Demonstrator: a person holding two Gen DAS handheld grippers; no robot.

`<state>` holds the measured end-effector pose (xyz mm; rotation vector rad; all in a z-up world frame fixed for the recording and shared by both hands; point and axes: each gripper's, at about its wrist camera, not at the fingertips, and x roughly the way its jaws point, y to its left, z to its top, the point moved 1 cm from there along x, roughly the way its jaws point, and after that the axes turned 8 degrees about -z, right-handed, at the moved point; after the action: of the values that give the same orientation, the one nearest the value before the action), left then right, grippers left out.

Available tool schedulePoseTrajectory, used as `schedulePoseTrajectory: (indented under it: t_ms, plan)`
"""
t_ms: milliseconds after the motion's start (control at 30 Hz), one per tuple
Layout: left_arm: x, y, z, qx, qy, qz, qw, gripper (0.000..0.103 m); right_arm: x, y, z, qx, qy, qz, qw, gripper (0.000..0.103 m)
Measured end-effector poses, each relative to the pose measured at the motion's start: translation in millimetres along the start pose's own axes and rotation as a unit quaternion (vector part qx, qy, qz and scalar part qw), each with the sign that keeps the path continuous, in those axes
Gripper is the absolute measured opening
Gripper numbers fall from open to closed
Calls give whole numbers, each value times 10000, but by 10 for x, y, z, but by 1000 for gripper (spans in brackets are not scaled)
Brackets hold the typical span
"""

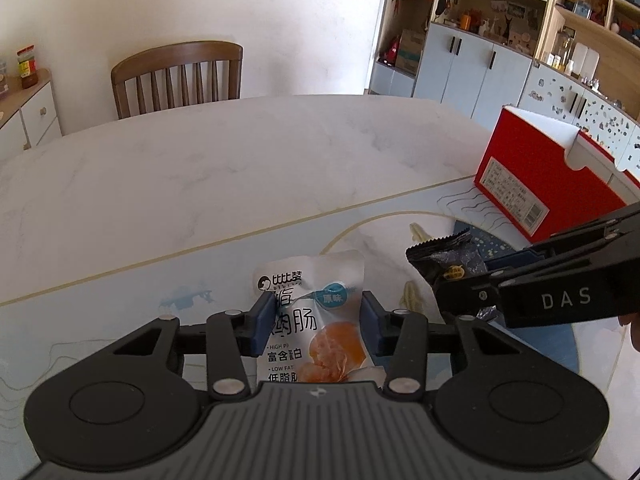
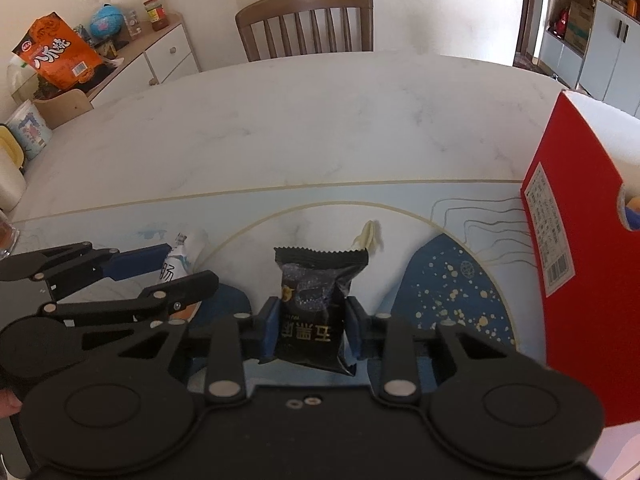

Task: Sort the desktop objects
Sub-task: 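Grasp the black snack packet with the right gripper while the left grasps the white sausage packet, then carry the black packet and sausage packet over the red shoebox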

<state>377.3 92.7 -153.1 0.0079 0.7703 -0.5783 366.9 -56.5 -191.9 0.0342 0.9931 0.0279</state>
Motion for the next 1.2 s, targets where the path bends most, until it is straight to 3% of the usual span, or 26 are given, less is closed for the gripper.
schedulePoseTrajectory:
  t_ms: [633,1200]
  plan:
    - [-385,-411,3,-117,-164,-377,9991,43,-546,-203,-131,0,-264,168,9995,33]
    - [-646,-1086,291,50,-245,-566,9981,43,-1098,-707,-205,298,-555,315,9975,33]
